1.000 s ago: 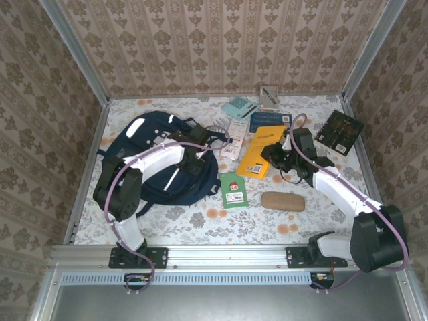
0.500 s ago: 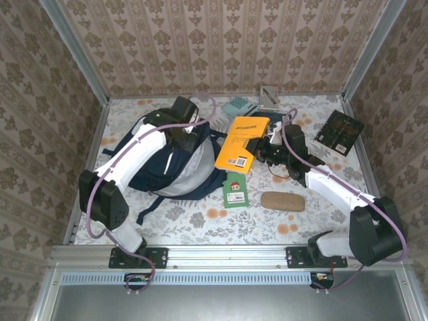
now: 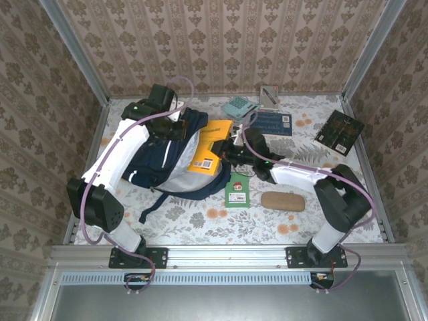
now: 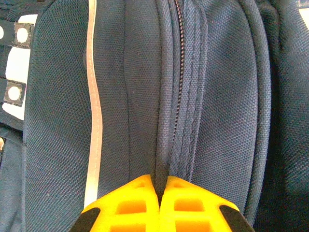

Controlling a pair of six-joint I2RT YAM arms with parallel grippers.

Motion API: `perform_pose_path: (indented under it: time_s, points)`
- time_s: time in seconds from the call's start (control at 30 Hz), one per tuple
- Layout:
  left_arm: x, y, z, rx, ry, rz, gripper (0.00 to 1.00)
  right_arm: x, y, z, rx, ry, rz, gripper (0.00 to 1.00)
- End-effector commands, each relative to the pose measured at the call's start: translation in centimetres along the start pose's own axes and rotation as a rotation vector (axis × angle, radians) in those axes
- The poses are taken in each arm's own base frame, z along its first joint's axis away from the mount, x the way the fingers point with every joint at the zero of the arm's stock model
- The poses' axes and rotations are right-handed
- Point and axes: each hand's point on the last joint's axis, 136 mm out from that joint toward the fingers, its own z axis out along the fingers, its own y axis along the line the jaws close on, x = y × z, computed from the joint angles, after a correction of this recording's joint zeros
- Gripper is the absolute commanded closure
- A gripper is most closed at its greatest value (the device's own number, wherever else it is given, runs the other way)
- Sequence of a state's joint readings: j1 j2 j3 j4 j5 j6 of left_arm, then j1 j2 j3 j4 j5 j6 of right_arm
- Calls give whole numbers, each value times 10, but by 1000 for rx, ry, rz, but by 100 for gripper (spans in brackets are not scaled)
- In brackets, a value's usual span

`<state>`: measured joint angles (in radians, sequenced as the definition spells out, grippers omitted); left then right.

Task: Pack the student bag
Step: Place the book in the student bag.

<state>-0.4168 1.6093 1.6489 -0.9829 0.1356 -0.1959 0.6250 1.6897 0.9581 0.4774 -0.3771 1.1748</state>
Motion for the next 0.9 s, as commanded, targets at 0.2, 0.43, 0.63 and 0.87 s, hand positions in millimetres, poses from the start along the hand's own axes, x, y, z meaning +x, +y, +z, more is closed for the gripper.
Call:
perform_pose_path:
  time_s: [0.2,0.43,0.63,0.87]
  points:
    - [-36,-22,-58,139,-199,-39,100,-25,54,70,-222,-199,25,100]
    - [-37,-25,-61,165,-205,-56,100,-32,50,128,-254,-233,81,100]
    - [-37,-26,-62,174,-206,-60,100,-30,28,169,-129,-233,76,100]
    - [-35,-19,-62,153,-212,-62,100,-18,3,184,5,-160,72,47]
